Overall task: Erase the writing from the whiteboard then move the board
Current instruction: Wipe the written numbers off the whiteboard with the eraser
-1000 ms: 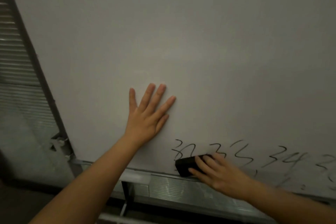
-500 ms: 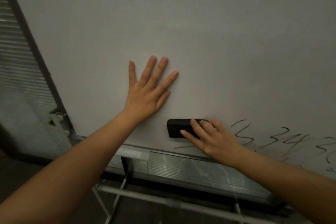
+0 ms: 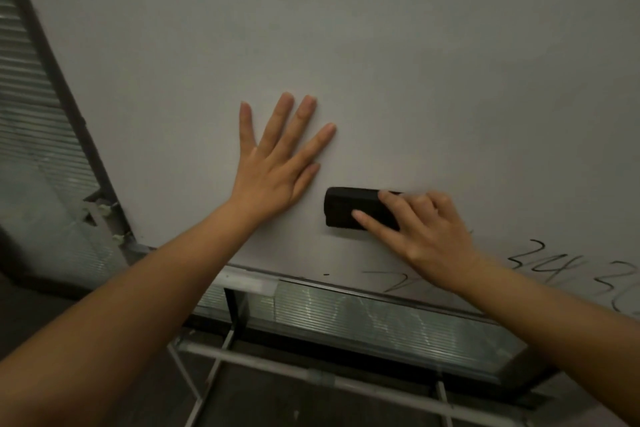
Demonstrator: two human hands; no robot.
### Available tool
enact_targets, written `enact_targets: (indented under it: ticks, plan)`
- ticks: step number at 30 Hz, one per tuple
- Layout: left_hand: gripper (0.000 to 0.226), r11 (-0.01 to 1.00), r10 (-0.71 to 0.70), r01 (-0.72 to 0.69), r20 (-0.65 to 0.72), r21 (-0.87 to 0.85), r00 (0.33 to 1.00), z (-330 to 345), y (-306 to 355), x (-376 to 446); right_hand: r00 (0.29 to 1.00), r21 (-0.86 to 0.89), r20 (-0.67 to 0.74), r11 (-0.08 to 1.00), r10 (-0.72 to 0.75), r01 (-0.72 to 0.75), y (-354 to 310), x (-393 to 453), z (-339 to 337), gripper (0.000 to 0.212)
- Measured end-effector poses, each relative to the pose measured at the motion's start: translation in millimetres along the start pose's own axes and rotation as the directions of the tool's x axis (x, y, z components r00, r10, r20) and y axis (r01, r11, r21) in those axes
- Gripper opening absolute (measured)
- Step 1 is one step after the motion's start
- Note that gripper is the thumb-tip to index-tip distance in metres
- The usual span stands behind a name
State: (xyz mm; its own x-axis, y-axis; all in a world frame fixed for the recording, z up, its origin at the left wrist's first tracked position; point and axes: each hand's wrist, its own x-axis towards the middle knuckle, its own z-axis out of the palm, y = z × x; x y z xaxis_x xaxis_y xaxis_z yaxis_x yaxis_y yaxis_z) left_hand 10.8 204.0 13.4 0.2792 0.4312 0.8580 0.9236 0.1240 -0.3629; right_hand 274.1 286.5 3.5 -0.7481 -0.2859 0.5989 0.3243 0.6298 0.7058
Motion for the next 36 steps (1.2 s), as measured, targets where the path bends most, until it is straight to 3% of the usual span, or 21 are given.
enact_targets:
  ticks: [4,9,11,17,22,28,32,36]
  plan:
    - [0.057,1.000,-0.008,0.008,-0.005,-0.002,1.000,2.2,2.9,-0.2,0.999,0.024,0.029,0.999,0.031,-0.032,-19.5,-11.7,5.2,0.040]
    - [0.057,1.000,-0.016,0.016,-0.009,0.000,1.000,4.1,3.2,-0.4,0.932,0.043,0.212,0.956,-0.293,0.290,-65.2,-45.7,31.0,0.042]
    - [0.057,1.000,-0.020,0.020,-0.005,-0.002,1.000,4.5,2.4,-0.8,0.903,0.056,0.278,0.944,-0.328,0.325,-76.7,-45.8,35.4,0.050]
    - [0.057,1.000,-0.012,0.012,-0.012,-0.001,1.000,4.7,4.1,-1.4,0.897,0.094,0.327,0.955,-0.297,0.282,-78.7,-54.1,27.2,0.058]
    - [0.056,1.000,-0.018,0.017,-0.023,-0.012,1.000,5.3,4.2,-0.1,0.897,0.053,0.309,0.948,-0.315,0.315,-43.3,-95.4,8.9,0.050]
    - [0.054,1.000,-0.014,0.013,-0.039,-0.017,0.999,6.1,4.4,-1.4,0.877,0.016,0.429,0.972,-0.217,0.233,-3.7,-142.2,-21.5,0.042]
    - [0.054,0.999,-0.023,0.022,-0.046,-0.027,0.999,6.3,5.9,-0.4,0.881,-0.009,0.382,0.952,-0.280,0.306,9.6,-129.7,-28.6,0.049]
    - [0.056,0.998,-0.037,0.035,-0.042,-0.043,0.998,7.7,5.5,-1.8,0.967,-0.106,0.234,0.986,-0.102,0.130,35.2,-83.6,-31.4,0.042]
